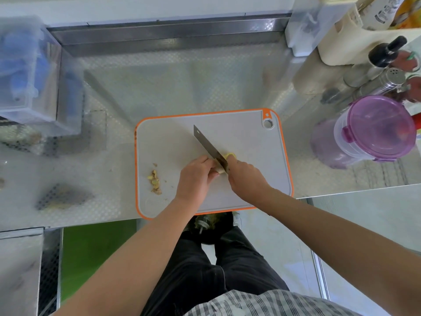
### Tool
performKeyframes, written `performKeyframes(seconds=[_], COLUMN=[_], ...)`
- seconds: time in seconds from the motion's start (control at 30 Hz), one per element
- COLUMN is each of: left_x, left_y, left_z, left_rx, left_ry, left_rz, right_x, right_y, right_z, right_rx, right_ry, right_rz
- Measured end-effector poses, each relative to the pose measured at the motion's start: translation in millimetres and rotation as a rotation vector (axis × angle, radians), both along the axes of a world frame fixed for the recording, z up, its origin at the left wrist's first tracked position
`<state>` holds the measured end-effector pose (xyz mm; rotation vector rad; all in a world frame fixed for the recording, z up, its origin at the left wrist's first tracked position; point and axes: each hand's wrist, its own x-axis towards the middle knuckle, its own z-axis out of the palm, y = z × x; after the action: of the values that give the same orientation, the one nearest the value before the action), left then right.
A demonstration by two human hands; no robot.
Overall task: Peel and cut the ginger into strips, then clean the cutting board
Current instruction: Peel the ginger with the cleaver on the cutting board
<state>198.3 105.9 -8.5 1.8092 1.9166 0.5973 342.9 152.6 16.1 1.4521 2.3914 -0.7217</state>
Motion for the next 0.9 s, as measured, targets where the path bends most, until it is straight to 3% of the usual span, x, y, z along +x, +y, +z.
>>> performKeyframes(seconds=[0.13,0.37,0.53,0.9], left_x=[-0.3,-0.8,-1.5,-1.7], left_y=[-0.3,-0.5,-0.7,-0.9], left_z=[-0.3,1.3,1.5,1.6], left_rx=[0.002,0.001,0.003,0.010], left_ry=[-0.019,-0.016,-0.012,-0.006], left_rz=[0.001,0.011,0.015,0.015], right_x=[-0.3,17.1,20.2,21.5], right_y=[-2.4,0.6,-2.3,-8.9], right_z=[-3.9,21.9,39.0,40.8], right_rx=[0.025,0.034,0.005,-0.025], right_ry=[0.004,0.245,0.169,0.091], right_rz=[-0.020,-0.137,-0.040,-0.033])
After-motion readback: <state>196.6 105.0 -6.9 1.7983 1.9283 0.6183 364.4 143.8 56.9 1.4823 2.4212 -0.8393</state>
